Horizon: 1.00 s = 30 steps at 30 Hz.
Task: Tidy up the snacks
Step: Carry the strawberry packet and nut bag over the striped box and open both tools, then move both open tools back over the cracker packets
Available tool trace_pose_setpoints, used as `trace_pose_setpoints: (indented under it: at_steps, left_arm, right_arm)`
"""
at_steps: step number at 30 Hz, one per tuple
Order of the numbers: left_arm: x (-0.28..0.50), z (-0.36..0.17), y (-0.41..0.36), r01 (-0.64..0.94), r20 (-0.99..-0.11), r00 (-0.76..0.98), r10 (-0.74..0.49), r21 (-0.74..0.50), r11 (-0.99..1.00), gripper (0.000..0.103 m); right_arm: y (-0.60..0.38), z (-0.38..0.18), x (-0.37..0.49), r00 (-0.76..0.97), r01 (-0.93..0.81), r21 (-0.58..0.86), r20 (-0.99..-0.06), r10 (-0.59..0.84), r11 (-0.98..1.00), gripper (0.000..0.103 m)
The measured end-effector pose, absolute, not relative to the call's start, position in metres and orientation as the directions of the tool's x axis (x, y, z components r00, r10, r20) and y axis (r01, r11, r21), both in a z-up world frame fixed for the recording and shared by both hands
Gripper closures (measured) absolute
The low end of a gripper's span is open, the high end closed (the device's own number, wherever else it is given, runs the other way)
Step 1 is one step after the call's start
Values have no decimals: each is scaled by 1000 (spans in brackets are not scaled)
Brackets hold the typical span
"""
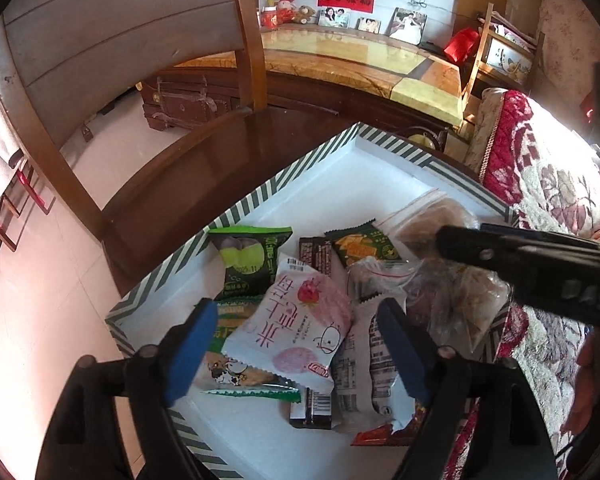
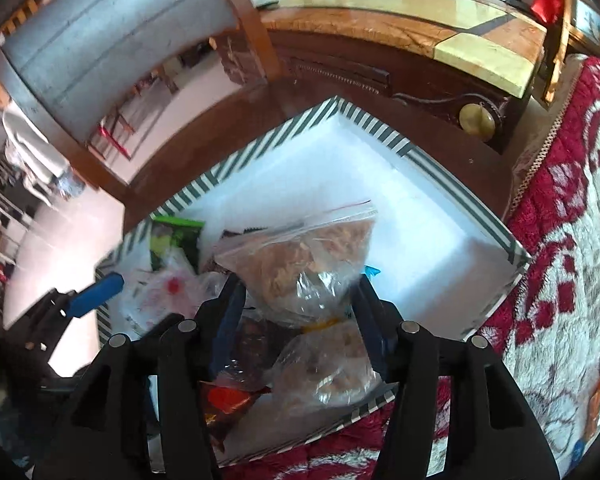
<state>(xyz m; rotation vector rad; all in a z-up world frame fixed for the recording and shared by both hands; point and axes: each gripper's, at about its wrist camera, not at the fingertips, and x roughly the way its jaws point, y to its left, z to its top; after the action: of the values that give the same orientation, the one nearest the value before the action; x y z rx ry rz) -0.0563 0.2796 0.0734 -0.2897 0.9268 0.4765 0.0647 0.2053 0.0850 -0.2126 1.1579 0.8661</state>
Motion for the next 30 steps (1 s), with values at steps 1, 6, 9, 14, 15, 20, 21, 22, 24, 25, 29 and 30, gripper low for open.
trace_pose_setpoints:
  at_steps: [1,6,9,14,15,20,21,22,24,25,29,30]
  left_arm:
    - [-57,75,278,-512,-817,508,273,-32,858,16]
    - [-63,88,265,-504,-795,527,302,-5,864,15]
    - [-65,101,250,-478,-773,561,297,-9,879,12]
    - [-64,122,212,-391,-732,641,230,-53,919,9]
    - [-65,125,206,-376,-727,651,220,-56,925,8]
    - [-61,131,169,-301,-721,674,160,-70,951,8]
    - [-61,132,162,-285,-722,675,151,-67,956,8]
    - [-61,133,155,-272,-721,677,146,-61,960,8]
    - [-61,133,143,-253,-724,676,138,-52,966,8]
    - [-62,133,138,-241,-727,674,131,-49,969,8]
    - [-67,138,121,-205,-724,681,110,-45,978,8]
    - [-68,139,116,-198,-724,682,104,-45,979,8]
  right_arm:
    - [201,89,64,135,-685,284,-856,499,671,49]
    - [165,112,55,195,-646,323,-806,558,692,48]
    - [132,126,42,246,-630,315,-786,567,710,45]
    - [67,135,24,312,-571,311,-774,551,760,45]
    - [56,135,22,325,-562,299,-778,538,771,45]
    - [-11,142,4,388,-490,279,-779,493,826,45]
    - [-22,143,1,399,-477,275,-779,484,835,45]
    - [-32,144,-3,410,-467,272,-777,478,842,45]
    - [-57,147,-12,441,-442,262,-770,462,858,45]
    - [-64,147,-15,448,-435,259,-769,457,862,45]
    - [-101,145,-30,468,-381,265,-770,433,885,45]
    - [-107,145,-33,472,-373,264,-771,427,890,45]
